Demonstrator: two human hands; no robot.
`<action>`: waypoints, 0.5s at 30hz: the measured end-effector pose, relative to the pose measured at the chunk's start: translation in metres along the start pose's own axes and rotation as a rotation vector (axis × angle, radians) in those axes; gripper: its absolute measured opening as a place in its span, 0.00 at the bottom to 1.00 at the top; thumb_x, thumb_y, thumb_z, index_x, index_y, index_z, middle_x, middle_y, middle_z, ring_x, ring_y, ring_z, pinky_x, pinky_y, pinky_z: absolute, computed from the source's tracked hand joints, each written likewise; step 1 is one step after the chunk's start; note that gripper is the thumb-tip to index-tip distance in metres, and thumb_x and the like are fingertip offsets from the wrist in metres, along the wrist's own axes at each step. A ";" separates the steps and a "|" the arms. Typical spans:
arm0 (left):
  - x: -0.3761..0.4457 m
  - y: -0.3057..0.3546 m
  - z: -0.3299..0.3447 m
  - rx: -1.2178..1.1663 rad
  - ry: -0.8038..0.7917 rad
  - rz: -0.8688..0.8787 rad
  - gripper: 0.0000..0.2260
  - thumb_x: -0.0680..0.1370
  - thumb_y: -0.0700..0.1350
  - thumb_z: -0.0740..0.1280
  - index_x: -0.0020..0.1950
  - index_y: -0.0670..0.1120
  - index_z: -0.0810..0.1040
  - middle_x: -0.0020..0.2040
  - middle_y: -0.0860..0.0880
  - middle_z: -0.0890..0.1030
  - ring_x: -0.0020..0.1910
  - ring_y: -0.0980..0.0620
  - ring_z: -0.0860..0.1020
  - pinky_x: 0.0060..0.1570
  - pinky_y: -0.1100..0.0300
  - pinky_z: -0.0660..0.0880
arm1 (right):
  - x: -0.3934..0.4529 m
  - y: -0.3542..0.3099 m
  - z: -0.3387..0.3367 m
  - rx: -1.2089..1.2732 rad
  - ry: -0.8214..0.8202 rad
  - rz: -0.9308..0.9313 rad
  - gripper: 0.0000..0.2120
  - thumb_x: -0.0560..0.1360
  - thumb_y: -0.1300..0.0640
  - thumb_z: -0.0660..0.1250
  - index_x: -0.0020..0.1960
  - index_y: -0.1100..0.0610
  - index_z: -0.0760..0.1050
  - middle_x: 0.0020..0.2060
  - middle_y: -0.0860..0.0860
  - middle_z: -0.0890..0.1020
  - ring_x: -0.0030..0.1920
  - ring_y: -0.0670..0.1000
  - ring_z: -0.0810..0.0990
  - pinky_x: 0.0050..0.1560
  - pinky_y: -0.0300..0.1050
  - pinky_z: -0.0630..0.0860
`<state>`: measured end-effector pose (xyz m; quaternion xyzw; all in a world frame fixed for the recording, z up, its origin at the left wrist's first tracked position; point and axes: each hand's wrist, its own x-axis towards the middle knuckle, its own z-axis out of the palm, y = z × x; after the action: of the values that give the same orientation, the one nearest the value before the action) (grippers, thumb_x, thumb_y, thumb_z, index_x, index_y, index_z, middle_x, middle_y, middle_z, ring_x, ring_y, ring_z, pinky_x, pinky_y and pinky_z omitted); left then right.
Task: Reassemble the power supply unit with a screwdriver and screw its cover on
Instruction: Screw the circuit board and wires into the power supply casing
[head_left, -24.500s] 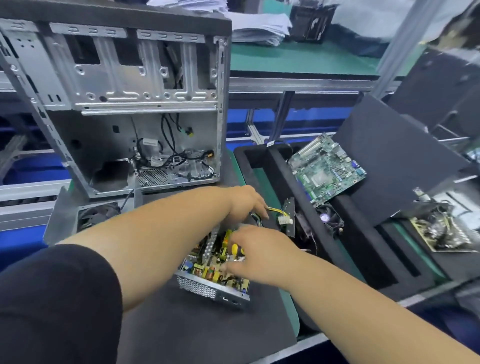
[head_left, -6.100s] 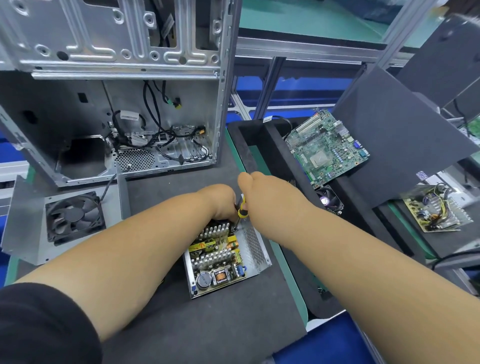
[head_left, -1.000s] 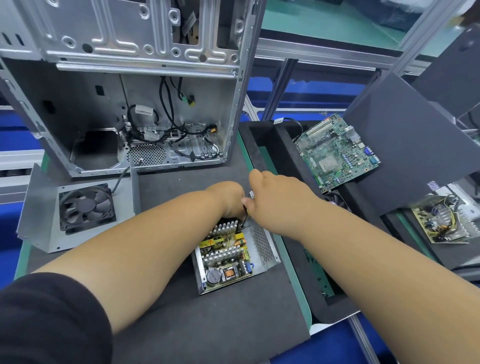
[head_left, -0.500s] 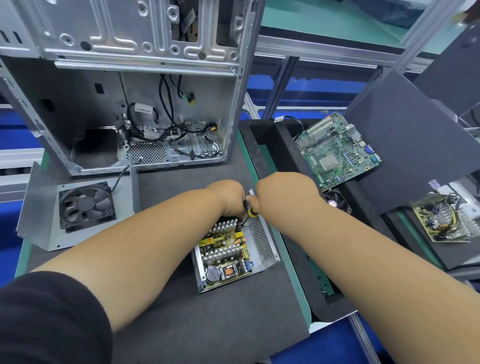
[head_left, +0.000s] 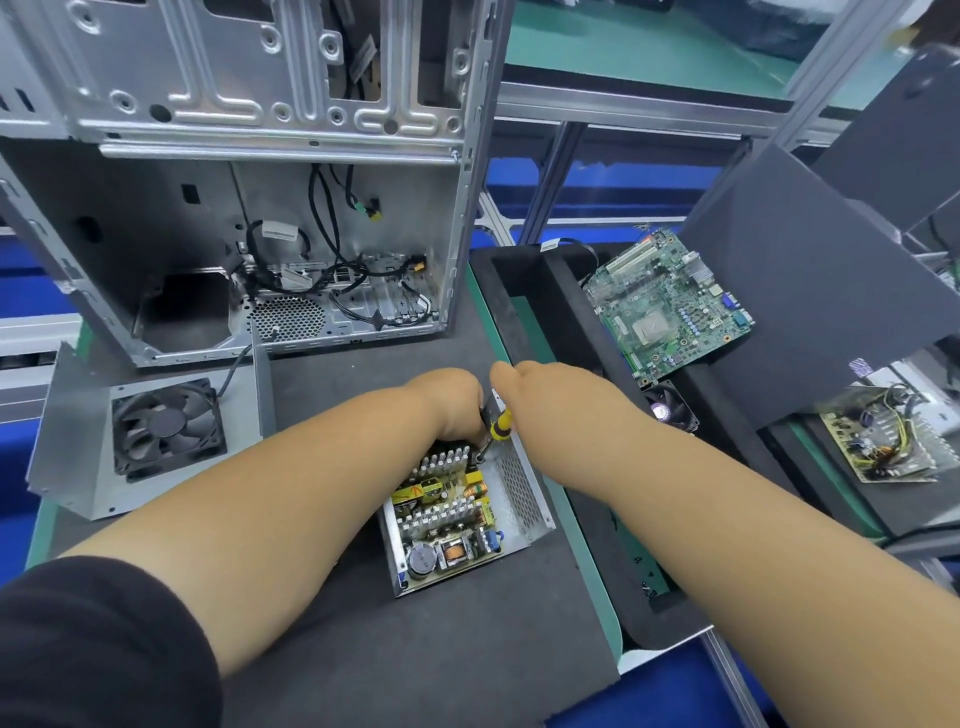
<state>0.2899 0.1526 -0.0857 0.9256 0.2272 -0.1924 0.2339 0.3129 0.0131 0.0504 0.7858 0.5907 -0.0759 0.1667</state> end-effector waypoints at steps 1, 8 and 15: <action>0.000 0.000 0.000 -0.011 0.002 -0.004 0.13 0.69 0.52 0.74 0.49 0.46 0.82 0.45 0.46 0.81 0.44 0.45 0.79 0.45 0.54 0.77 | 0.001 -0.002 0.001 -0.015 -0.006 0.007 0.11 0.77 0.66 0.58 0.51 0.54 0.58 0.41 0.52 0.65 0.37 0.54 0.65 0.27 0.44 0.53; -0.003 0.001 -0.001 0.001 0.010 -0.009 0.12 0.69 0.52 0.74 0.46 0.46 0.82 0.40 0.47 0.80 0.39 0.46 0.76 0.43 0.56 0.76 | 0.007 -0.001 0.006 -0.037 -0.008 0.064 0.04 0.80 0.60 0.59 0.52 0.56 0.63 0.32 0.50 0.64 0.31 0.53 0.65 0.26 0.44 0.57; -0.017 0.001 -0.014 -0.070 -0.084 -0.040 0.16 0.70 0.53 0.72 0.51 0.43 0.82 0.40 0.46 0.78 0.39 0.46 0.74 0.42 0.55 0.74 | 0.002 0.003 0.014 0.025 0.087 0.037 0.08 0.80 0.54 0.60 0.48 0.53 0.61 0.32 0.47 0.64 0.34 0.54 0.68 0.27 0.43 0.56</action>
<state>0.2796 0.1534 -0.0662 0.9032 0.2422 -0.2278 0.2716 0.3179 0.0096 0.0376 0.8012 0.5818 -0.0458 0.1324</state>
